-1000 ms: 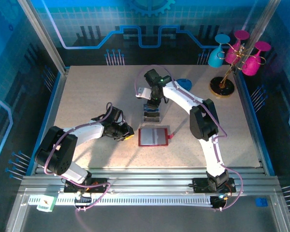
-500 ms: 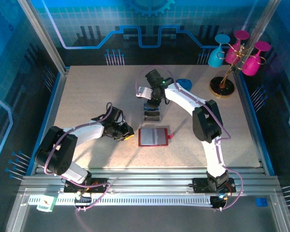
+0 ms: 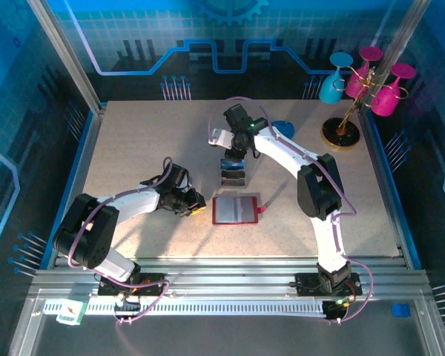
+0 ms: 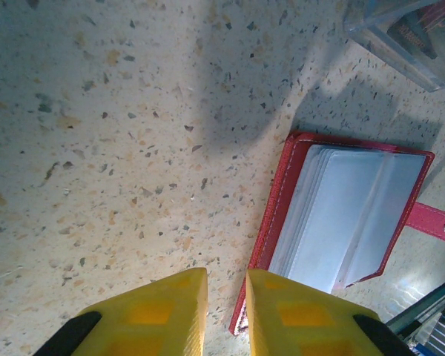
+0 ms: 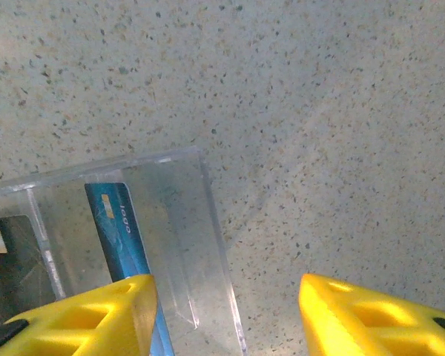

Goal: Take the credit cards out of the card holder

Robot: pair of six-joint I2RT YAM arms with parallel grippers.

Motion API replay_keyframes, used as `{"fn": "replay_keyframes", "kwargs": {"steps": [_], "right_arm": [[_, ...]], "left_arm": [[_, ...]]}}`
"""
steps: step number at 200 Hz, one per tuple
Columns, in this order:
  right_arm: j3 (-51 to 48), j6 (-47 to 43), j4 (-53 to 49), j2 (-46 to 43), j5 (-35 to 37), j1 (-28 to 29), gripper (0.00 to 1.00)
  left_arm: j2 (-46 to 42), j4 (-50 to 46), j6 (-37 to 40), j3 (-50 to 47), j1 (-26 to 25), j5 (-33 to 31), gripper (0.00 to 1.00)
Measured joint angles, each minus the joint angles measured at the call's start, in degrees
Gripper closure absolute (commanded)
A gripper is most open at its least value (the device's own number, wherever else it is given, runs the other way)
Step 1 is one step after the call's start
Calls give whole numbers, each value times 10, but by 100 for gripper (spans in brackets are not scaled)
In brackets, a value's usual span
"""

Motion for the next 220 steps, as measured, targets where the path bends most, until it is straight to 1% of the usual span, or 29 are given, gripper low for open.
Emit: {"fn": "replay_keyframes", "kwargs": {"steps": [128,161,181,201,220], "right_arm": [[-10,0,-5,19,-3,0,46],[-18,0,-14,19,-8,0,47],[-17,2,-21,19,-23,0,47],[-15,23,-31,19,-43,0,47],[-9,75,-35,16,-59,-2,48]], "left_arm": [[0,0,0,0,0,0,78],[0,0,0,0,0,0,78],[0,0,0,0,0,0,78],[0,0,0,0,0,0,78],[0,0,0,0,0,0,78]]}}
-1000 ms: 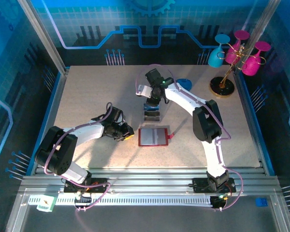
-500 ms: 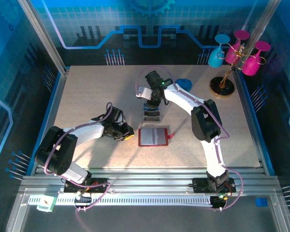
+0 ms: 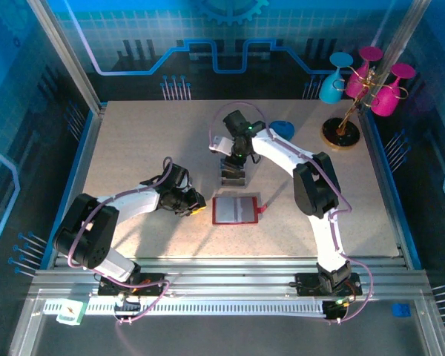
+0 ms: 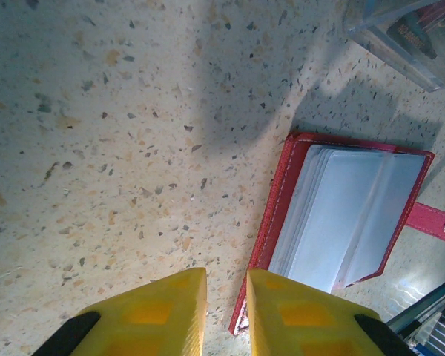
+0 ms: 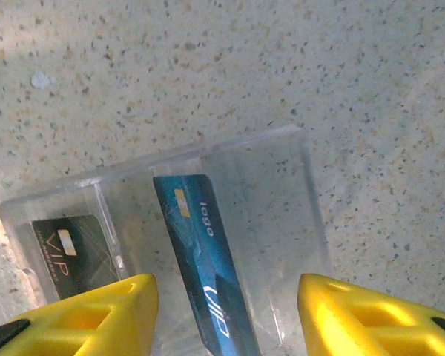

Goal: Take the credit cards out of the card holder

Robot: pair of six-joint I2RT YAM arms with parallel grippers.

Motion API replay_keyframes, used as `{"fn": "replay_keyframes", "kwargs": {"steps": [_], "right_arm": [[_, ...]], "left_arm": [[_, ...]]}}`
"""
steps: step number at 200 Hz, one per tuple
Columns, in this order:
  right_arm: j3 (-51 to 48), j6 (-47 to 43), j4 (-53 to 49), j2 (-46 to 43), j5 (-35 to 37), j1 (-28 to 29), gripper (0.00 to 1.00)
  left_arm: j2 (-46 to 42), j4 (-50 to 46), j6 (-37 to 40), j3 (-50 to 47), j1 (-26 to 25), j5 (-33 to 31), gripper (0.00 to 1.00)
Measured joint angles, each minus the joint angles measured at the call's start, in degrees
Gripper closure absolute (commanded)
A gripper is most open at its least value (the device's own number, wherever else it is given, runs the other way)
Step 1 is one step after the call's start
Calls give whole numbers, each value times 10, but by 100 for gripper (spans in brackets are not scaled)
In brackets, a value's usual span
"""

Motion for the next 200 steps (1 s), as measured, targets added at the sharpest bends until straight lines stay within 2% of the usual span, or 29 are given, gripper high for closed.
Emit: {"fn": "replay_keyframes", "kwargs": {"steps": [74,100,119,151,200], "right_arm": [[7,382,40,-33,-28,-24,63],[6,468,56,-33,-47,-29,79],[6,509,66,-30,-59,-30,88],[6,546,73,-14,-71,-30,94],[-10,567,78,-7,-80,-30,97]], "left_arm": [[0,6,0,0,0,0,78],[0,6,0,0,0,0,78],[0,6,0,0,0,0,78],[0,6,0,0,0,0,78],[0,6,0,0,0,0,78]]}}
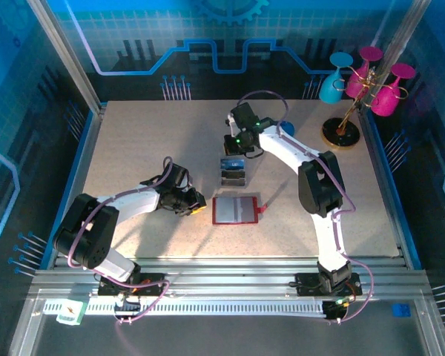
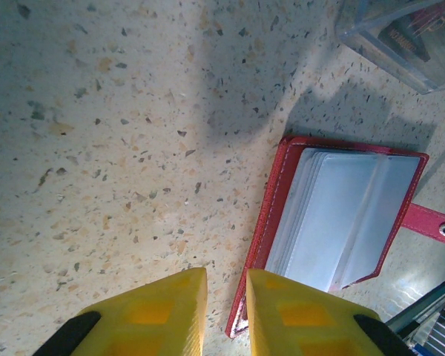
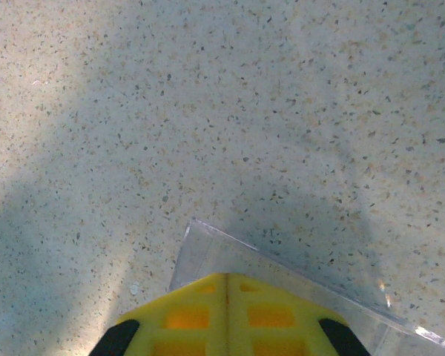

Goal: Take the credit cards out of the card holder

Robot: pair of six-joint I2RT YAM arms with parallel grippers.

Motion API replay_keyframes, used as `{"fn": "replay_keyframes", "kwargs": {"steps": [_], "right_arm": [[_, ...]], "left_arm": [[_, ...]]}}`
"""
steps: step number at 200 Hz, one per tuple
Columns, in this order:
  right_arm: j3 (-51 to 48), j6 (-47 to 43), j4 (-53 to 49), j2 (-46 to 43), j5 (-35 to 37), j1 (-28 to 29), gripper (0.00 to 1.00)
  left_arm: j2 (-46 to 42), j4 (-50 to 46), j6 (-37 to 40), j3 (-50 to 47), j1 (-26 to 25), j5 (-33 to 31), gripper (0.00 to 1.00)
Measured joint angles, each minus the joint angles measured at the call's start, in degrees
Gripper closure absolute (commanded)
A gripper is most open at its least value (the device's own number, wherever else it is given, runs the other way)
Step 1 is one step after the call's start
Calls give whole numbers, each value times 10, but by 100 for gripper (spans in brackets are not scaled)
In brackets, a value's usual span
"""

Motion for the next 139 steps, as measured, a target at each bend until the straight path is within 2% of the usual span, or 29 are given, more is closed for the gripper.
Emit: {"fn": "replay_keyframes", "kwargs": {"steps": [139], "right_arm": [[-41,5,6,0,-14,1,97]], "left_arm": [[0,5,0,-4,0,2,79]]}}
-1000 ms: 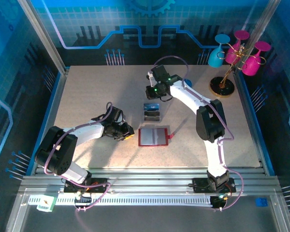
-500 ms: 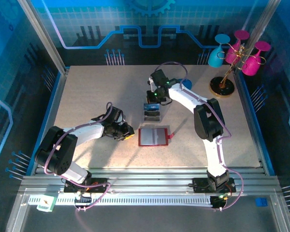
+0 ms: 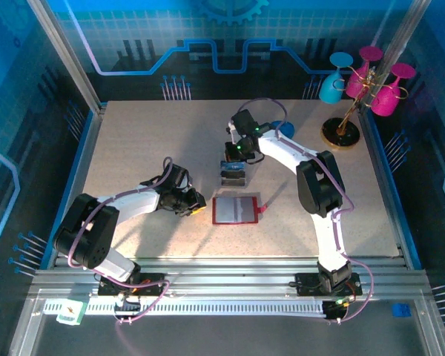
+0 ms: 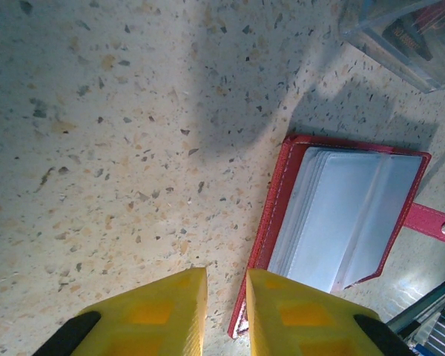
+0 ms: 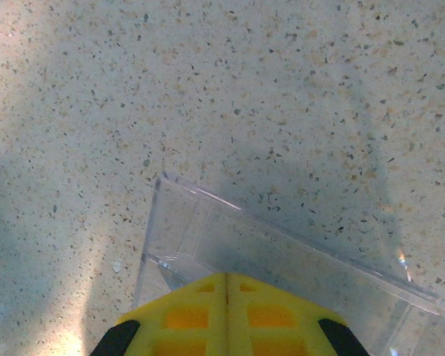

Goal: Take the credit cards out of the card holder

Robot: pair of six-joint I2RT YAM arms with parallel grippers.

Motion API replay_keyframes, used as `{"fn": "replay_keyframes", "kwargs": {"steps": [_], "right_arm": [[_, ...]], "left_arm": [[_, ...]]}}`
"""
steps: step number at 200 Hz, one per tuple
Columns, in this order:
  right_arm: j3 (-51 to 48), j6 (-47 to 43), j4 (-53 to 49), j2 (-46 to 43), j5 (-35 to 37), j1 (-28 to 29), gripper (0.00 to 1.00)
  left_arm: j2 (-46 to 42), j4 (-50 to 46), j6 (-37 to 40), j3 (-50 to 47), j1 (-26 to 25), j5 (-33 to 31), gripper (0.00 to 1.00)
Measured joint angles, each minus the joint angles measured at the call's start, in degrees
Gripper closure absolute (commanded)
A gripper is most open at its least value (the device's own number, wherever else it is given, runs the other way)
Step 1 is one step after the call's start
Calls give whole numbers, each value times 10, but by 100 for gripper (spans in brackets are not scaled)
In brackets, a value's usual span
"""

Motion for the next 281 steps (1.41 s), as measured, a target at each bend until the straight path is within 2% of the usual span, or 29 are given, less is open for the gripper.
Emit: {"fn": "replay_keyframes", "kwargs": {"steps": [32,74,131,175,239,281], "right_arm": [[-13,0,-6,-16,0,0,91],[-82,17,-32,-111,-22,8,82],[-281,89,16,-227,-122,28,74],[-362,142,72,-230,-188,51,74],[-372,181,150,-194,-234,75,77],[-375,191,162,-163,-240,75,70]], "left_arm": [[0,2,0,0,-1,13,80],[1,16,-2,1,-18,28,82],[41,28,-5,10,-48,37,84],[54,29,-18,19,-66,38,87],[68,30,-20,24,-69,33,92],[75,30,-20,24,-69,32,92]]}}
